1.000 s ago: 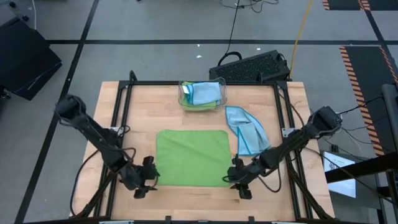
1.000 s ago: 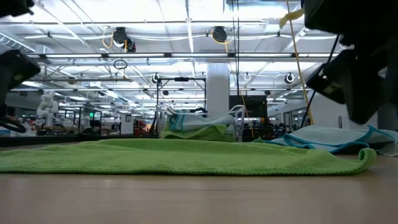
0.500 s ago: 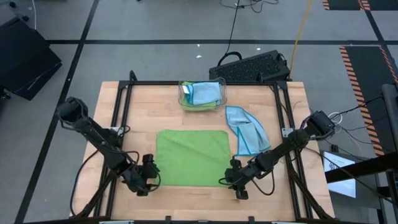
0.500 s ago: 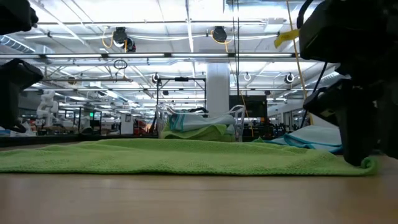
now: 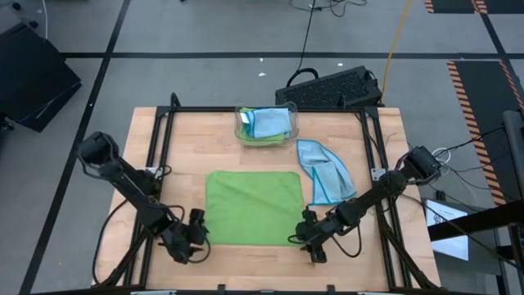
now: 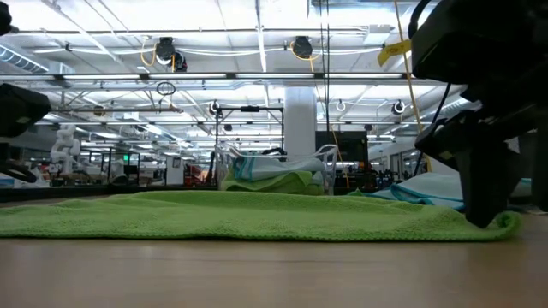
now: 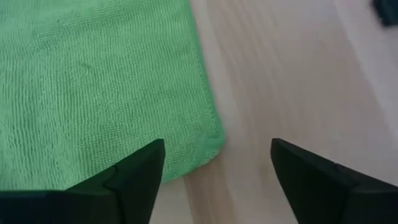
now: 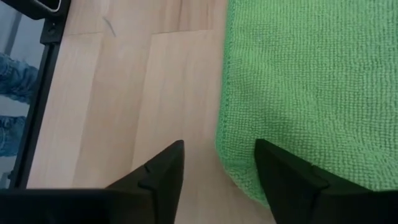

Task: Fold microfiber towels
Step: Fold the green microfiber cloth

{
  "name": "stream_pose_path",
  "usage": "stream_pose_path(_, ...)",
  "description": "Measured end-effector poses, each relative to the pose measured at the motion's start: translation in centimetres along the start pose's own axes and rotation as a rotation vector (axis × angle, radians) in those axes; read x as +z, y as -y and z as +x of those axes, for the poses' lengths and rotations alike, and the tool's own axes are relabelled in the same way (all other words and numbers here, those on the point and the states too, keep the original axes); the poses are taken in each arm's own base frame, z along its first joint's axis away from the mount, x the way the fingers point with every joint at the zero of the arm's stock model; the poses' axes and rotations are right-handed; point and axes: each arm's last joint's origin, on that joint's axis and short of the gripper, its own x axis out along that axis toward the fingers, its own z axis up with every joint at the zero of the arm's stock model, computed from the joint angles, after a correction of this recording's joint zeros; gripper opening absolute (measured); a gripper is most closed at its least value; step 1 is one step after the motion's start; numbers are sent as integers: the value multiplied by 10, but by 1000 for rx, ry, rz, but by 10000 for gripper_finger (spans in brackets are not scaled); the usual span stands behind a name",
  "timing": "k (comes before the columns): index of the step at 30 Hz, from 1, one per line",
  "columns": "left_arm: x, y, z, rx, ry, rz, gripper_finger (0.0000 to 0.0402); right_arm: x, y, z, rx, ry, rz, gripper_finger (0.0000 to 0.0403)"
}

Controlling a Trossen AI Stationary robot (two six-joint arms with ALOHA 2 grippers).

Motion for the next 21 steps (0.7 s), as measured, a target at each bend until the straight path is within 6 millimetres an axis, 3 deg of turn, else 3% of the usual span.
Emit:
stream_pose_path(8, 1, 3, 9, -6, 11, 95, 222, -1, 1, 0, 0, -1, -15, 211)
stream_pose_path(21, -3, 5, 20, -21, -27, 65, 131, -8, 5, 1, -9, -15, -26, 164)
